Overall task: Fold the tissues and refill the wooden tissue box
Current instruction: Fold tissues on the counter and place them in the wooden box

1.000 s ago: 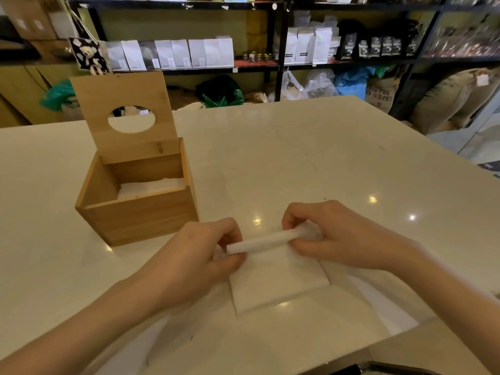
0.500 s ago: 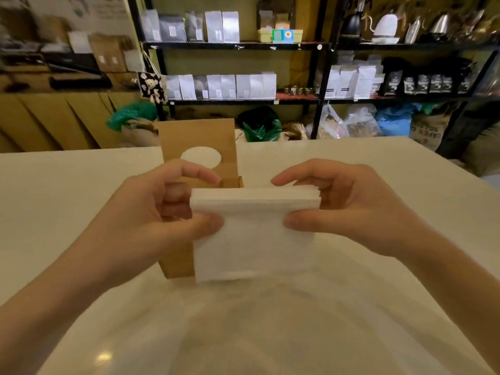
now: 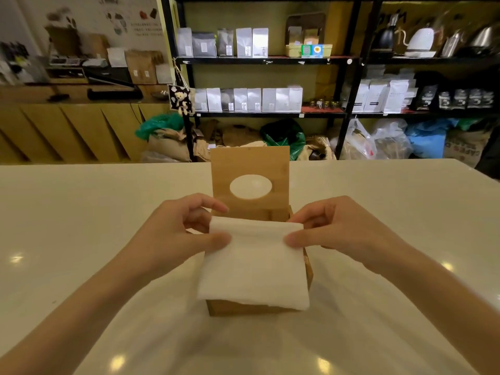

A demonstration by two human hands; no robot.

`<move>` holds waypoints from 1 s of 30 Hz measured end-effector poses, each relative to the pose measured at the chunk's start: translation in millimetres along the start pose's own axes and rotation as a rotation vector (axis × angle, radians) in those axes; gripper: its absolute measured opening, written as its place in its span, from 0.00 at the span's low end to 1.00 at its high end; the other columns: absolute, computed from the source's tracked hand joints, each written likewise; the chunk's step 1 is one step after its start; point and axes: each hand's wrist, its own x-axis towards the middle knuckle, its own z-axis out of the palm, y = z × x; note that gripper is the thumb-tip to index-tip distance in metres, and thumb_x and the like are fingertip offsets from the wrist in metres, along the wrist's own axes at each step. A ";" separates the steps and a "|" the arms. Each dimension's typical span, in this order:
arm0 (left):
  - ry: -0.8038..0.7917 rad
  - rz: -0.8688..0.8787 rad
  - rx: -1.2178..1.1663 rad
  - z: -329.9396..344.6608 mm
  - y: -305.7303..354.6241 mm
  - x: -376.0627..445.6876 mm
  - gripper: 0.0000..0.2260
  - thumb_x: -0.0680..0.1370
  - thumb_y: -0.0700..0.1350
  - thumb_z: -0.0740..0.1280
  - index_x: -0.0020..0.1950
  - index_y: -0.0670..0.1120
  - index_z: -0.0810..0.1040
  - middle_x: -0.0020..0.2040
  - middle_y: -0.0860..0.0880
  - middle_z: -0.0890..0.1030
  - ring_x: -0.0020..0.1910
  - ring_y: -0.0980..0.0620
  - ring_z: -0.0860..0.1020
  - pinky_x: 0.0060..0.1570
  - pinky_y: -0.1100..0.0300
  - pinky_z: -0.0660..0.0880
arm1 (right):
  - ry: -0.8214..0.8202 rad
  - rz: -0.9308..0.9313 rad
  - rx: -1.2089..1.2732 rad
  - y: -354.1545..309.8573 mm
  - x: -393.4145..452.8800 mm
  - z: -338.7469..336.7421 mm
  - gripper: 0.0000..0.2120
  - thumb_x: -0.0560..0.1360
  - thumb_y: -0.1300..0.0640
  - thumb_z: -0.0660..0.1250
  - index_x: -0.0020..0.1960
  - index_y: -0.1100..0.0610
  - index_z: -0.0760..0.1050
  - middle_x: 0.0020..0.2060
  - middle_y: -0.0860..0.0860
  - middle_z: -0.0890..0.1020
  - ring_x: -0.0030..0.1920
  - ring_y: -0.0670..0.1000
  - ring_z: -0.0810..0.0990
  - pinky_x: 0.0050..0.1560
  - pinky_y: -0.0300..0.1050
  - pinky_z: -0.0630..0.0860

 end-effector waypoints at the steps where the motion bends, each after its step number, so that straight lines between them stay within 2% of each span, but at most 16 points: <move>1: -0.006 -0.014 -0.011 -0.2 -1.7 3.3 0.10 0.67 0.42 0.74 0.44 0.54 0.80 0.37 0.47 0.83 0.34 0.58 0.80 0.39 0.66 0.76 | 0.009 -0.004 -0.020 -0.2 2.4 -0.2 0.04 0.64 0.57 0.75 0.39 0.51 0.83 0.31 0.44 0.84 0.33 0.40 0.81 0.36 0.30 0.72; 4: -0.033 -0.046 -0.016 -1.3 -4.4 9.9 0.05 0.68 0.44 0.73 0.40 0.54 0.81 0.36 0.53 0.83 0.34 0.60 0.80 0.33 0.71 0.74 | 0.010 -0.011 -0.078 -2.3 7.1 0.6 0.04 0.65 0.57 0.75 0.37 0.50 0.81 0.27 0.42 0.81 0.32 0.39 0.79 0.33 0.27 0.71; 5: -0.034 -0.045 0.016 -2.2 -5.6 11.7 0.04 0.68 0.45 0.73 0.39 0.55 0.81 0.36 0.55 0.83 0.36 0.60 0.80 0.32 0.72 0.74 | 0.016 -0.013 -0.102 -3.5 8.0 1.2 0.03 0.65 0.56 0.75 0.37 0.50 0.81 0.28 0.43 0.80 0.33 0.40 0.78 0.32 0.26 0.71; 8: -0.022 -0.030 0.153 -5.3 -7.3 14.2 0.02 0.68 0.48 0.73 0.37 0.54 0.81 0.33 0.52 0.82 0.37 0.58 0.78 0.33 0.70 0.69 | 0.070 -0.041 -0.214 -6.0 9.8 3.4 0.03 0.67 0.54 0.73 0.36 0.48 0.79 0.34 0.43 0.78 0.37 0.44 0.74 0.34 0.28 0.70; 10: -0.016 -0.013 0.249 -5.1 -6.8 13.8 0.03 0.68 0.49 0.72 0.37 0.55 0.79 0.40 0.56 0.79 0.40 0.59 0.75 0.35 0.69 0.67 | 0.117 -0.079 -0.338 -5.6 10.9 5.1 0.03 0.69 0.52 0.72 0.37 0.47 0.78 0.40 0.42 0.77 0.44 0.45 0.73 0.40 0.34 0.68; 12: 0.002 -0.005 0.341 -2.6 -6.3 13.3 0.04 0.69 0.51 0.71 0.36 0.56 0.77 0.48 0.58 0.76 0.48 0.59 0.73 0.44 0.64 0.69 | 0.151 -0.120 -0.468 -4.9 11.5 7.8 0.02 0.69 0.51 0.71 0.39 0.47 0.79 0.48 0.43 0.76 0.52 0.44 0.69 0.49 0.38 0.65; 15: 0.008 -0.073 0.415 0.4 -4.9 15.7 0.05 0.69 0.52 0.71 0.35 0.58 0.76 0.61 0.55 0.72 0.61 0.54 0.68 0.60 0.50 0.68 | 0.187 -0.149 -0.599 -3.9 12.3 12.7 0.02 0.70 0.51 0.70 0.39 0.46 0.79 0.57 0.43 0.72 0.61 0.42 0.60 0.58 0.40 0.59; 19: -0.013 -0.152 0.537 5.0 1.4 22.3 0.07 0.69 0.53 0.71 0.34 0.59 0.75 0.72 0.53 0.65 0.72 0.50 0.57 0.69 0.43 0.58 | 0.205 -0.114 -0.691 -5.2 16.8 17.5 0.03 0.71 0.52 0.70 0.43 0.48 0.82 0.67 0.45 0.70 0.70 0.48 0.56 0.67 0.47 0.57; 23: -0.049 -0.181 0.709 15.7 6.5 27.5 0.02 0.71 0.52 0.70 0.38 0.58 0.79 0.75 0.50 0.58 0.75 0.47 0.45 0.69 0.36 0.44 | 0.191 -0.067 -0.772 -7.5 20.1 21.8 0.04 0.71 0.51 0.69 0.43 0.47 0.83 0.69 0.47 0.69 0.72 0.51 0.54 0.70 0.51 0.52; 26: -0.080 -0.209 0.808 21.2 7.6 30.6 0.02 0.71 0.50 0.70 0.42 0.55 0.81 0.75 0.48 0.58 0.75 0.45 0.44 0.68 0.33 0.42 | 0.184 -0.033 -0.822 -8.6 23.3 24.7 0.05 0.72 0.51 0.68 0.44 0.47 0.83 0.68 0.48 0.70 0.73 0.51 0.53 0.72 0.55 0.48; 30: -0.087 -0.234 0.850 23.1 7.2 34.9 0.03 0.71 0.48 0.70 0.43 0.52 0.82 0.71 0.47 0.66 0.75 0.42 0.45 0.66 0.31 0.43 | 0.191 -0.009 -0.906 -8.2 27.7 28.0 0.06 0.72 0.51 0.67 0.44 0.47 0.83 0.63 0.48 0.75 0.73 0.53 0.54 0.71 0.58 0.45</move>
